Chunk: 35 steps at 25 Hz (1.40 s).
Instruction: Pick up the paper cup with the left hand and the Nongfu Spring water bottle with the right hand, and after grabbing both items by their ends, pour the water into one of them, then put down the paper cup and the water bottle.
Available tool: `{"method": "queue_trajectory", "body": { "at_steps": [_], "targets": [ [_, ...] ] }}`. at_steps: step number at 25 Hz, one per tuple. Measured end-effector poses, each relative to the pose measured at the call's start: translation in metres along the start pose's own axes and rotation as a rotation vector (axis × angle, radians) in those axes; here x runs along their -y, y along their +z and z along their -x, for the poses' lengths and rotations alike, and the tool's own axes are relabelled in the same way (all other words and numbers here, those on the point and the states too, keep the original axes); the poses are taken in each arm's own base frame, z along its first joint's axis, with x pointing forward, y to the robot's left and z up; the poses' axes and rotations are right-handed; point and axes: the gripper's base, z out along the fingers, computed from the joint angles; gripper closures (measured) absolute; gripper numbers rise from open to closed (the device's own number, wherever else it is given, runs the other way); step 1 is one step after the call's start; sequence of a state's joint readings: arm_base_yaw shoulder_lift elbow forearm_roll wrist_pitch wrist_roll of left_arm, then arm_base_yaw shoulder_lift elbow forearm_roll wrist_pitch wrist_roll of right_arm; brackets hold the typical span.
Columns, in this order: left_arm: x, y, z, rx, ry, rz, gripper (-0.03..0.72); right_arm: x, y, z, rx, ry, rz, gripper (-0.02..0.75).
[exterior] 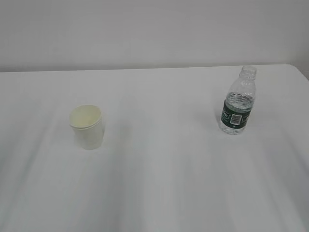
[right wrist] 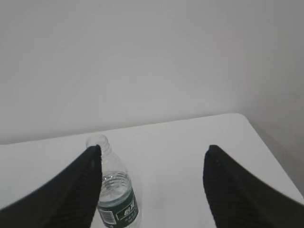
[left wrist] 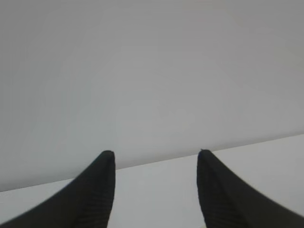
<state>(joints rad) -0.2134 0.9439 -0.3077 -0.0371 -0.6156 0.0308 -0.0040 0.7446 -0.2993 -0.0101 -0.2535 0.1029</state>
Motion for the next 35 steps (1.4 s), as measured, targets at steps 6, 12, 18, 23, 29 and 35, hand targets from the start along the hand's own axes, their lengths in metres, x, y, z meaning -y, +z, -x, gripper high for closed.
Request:
{"method": "queue_trajectory", "body": {
  "at_steps": [6,12,18,23,29,35],
  "targets": [
    [0.002,0.011,-0.017,-0.068,-0.006,-0.021,0.298,-0.009,0.020,-0.011,-0.031,-0.078,0.108,0.226],
    [0.004,0.021,-0.028,-0.081,-0.047,-0.042,0.299,-0.015,0.034,-0.022,-0.068,-0.105,0.185,0.234],
    [0.007,0.027,-0.038,-0.072,-0.037,-0.071,0.299,-0.018,0.029,-0.030,-0.020,-0.081,0.233,0.256],
    [0.010,0.018,-0.061,-0.049,-0.061,-0.108,0.300,-0.017,0.018,-0.053,-0.054,-0.052,0.240,0.258],
    [0.011,-0.008,-0.106,-0.218,-0.077,-0.116,0.301,-0.015,0.006,-0.070,-0.013,-0.037,0.233,0.259],
    [0.016,-0.011,-0.116,-0.268,-0.062,-0.174,0.301,-0.014,0.010,-0.077,0.001,-0.025,0.239,0.259]
  ]
}}
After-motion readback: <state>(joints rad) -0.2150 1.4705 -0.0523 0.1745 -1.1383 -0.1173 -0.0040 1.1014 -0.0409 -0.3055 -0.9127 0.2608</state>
